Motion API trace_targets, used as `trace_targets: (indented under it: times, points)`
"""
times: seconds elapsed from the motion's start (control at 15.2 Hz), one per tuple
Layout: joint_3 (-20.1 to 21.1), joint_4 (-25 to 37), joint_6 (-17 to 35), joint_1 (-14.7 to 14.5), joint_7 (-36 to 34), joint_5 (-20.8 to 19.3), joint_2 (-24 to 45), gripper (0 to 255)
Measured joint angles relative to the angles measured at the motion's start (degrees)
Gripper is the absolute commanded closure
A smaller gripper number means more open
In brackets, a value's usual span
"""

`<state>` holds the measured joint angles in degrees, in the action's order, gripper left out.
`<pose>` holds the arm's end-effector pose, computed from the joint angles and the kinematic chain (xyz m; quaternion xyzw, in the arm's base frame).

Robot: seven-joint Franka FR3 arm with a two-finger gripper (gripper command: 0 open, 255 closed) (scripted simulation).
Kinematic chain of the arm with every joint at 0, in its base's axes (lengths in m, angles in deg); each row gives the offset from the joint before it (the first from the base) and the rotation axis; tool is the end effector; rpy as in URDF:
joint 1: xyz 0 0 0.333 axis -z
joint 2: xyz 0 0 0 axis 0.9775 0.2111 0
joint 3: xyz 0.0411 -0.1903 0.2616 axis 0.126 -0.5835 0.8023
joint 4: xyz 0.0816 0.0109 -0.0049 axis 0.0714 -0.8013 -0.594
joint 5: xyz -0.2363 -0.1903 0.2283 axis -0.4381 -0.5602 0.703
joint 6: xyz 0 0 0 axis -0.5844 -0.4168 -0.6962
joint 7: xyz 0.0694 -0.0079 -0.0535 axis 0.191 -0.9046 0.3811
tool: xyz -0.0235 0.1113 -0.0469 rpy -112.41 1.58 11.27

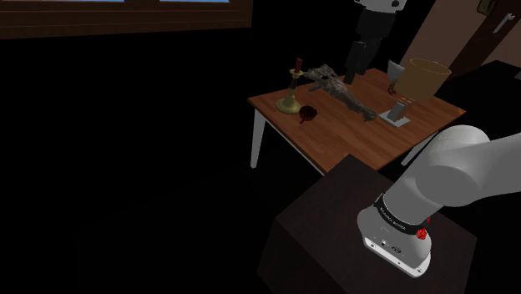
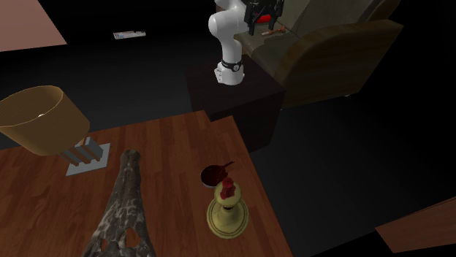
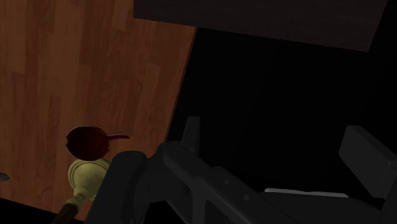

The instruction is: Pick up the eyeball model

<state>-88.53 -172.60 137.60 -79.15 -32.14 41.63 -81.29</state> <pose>0.2860 -0.0268 0.5464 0.9982 0.0514 -0.0300 0.0020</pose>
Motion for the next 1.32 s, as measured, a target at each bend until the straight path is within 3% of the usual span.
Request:
trace_targets:
  times: [0.2, 0.59, 1.32]
  points:
    - [-0.81, -0.73, 2.08, 0.19, 1.06, -0.83, 1.44, 0]
    - [-4.44, -3.9, 12.94, 1.06, 5.52, -4.33, 9.22, 0]
    - [-11.2, -1.53, 32.05, 2.39, 14.21, -8.13, 30.21, 0]
